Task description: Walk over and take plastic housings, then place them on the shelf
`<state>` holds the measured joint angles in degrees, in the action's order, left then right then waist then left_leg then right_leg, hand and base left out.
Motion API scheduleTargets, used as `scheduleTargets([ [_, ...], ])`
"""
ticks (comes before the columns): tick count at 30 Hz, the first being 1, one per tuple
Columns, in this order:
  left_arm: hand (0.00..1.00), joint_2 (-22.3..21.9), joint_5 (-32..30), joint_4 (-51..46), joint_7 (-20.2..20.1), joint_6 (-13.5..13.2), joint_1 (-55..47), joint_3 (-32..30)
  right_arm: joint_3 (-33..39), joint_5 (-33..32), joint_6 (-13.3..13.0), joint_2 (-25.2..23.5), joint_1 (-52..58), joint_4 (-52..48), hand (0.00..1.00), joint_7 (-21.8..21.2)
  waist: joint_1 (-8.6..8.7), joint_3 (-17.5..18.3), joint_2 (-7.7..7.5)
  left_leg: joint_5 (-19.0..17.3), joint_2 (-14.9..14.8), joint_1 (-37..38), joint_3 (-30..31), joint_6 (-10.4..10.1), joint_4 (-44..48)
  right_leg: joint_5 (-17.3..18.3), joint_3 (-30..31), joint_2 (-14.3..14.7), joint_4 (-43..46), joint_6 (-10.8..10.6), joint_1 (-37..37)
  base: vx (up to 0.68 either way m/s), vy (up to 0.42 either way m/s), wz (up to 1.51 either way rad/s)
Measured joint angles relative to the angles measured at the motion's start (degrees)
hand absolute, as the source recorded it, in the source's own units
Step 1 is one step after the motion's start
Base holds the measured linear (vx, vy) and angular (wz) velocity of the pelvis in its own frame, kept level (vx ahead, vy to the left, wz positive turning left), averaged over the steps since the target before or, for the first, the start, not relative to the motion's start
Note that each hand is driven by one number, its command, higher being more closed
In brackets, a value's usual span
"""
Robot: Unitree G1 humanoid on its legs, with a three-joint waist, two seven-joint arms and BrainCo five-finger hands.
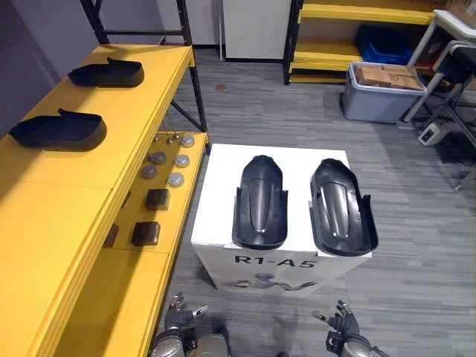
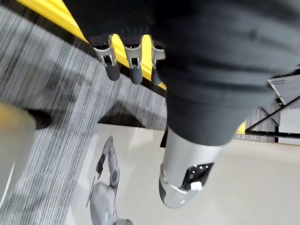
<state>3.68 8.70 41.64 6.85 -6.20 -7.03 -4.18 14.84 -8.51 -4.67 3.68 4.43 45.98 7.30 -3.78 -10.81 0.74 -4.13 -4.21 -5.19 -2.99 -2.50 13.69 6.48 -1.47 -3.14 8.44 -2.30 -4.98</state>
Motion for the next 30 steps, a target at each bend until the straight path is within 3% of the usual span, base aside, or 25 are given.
scheduleTargets([
  [6,0.00,1.2,0.0,-0.8,-0.1,0.0,-2.0,0.0,8.9,-0.3,0.1,5.8,0.3,-10.5,0.00,1.9,0.88,1.2,-1.69,1.3,0.4,1.0,-1.8,0.8,-4.1,0.1,2.5,-0.3,-1.4,-0.2,1.2,0.00,0.010,-0.16],
  [8,0.00,1.2,0.0,-0.9,-0.4,0.0,-3.8,0.0,10.2,-0.2,0.1,8.7,0.7,-17.3,0.00,2.7,2.12,1.9,-2.03,1.7,0.9,1.9,-2.0,1.0,-5.5,0.2,2.8,-0.5,-1.6,-0.3,1.1,0.01,0.027,-0.12],
  [13,0.00,1.6,0.0,-1.1,-1.1,-0.1,-6.2,0.4,10.8,-0.4,-0.2,12.4,-0.4,-29.2,0.00,3.3,2.65,3.7,-2.26,2.4,1.3,3.4,-3.2,1.1,-7.7,0.0,4.4,-0.6,-1.7,-0.6,1.2,0.03,0.028,-0.12],
  [21,0.00,1.9,-0.1,-1.2,-2.5,-0.4,-7.2,2.8,1.9,1.4,-2.7,14.4,-5.8,-38.6,0.00,2.4,2.71,4.1,-2.14,3.3,1.4,4.5,-3.2,1.4,-9.6,-0.5,5.2,-0.5,-1.7,-0.7,1.2,0.00,0.001,-0.01],
  [30,0.00,1.6,-1.2,-1.2,-2.6,-0.5,-7.5,3.6,-5.0,10.5,-2.3,14.4,-8.0,-34.3,0.00,1.5,2.64,4.0,-2.10,7.5,2.3,6.3,-1.4,1.8,-15.7,-0.9,3.3,-0.9,-1.9,-0.8,1.2,-0.03,0.001,0.12],
])
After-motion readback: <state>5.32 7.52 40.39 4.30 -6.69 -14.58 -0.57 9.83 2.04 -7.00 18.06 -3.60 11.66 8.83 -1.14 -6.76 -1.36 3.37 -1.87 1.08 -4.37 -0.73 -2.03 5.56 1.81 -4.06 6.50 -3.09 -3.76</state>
